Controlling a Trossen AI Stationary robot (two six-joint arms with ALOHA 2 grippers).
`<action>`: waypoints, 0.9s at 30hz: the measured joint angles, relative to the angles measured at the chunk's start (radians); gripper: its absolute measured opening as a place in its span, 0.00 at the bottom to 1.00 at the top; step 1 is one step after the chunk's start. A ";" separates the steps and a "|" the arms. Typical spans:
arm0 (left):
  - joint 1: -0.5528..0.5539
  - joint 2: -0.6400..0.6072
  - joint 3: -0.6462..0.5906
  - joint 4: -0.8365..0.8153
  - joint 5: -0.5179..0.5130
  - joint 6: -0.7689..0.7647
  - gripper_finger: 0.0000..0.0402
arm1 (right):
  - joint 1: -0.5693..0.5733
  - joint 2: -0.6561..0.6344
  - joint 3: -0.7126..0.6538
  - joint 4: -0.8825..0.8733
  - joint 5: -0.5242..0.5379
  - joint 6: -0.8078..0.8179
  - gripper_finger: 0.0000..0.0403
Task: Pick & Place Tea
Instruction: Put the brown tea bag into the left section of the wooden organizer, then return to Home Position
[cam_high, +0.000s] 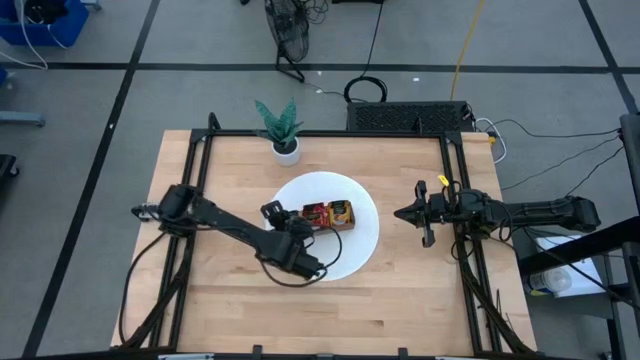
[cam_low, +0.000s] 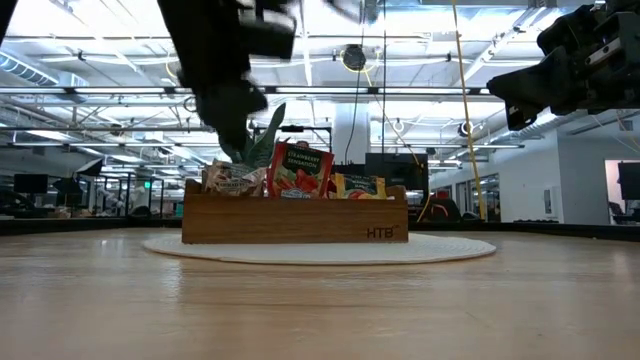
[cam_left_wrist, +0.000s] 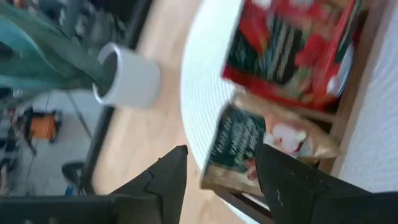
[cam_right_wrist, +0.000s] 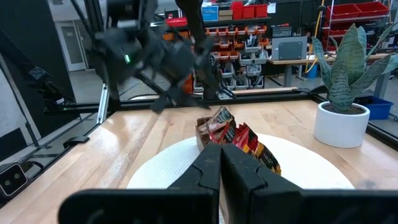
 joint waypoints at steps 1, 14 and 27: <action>-0.008 -0.022 0.000 0.005 -0.018 0.003 0.48 | 0.000 0.000 0.000 0.000 0.000 0.000 0.01; -0.190 -0.564 -0.348 0.821 0.045 0.635 0.48 | 0.000 0.000 0.000 -0.001 0.000 0.000 0.01; 0.054 -1.280 -1.137 1.544 0.413 0.815 0.48 | 0.000 0.000 0.000 0.000 0.000 0.000 0.01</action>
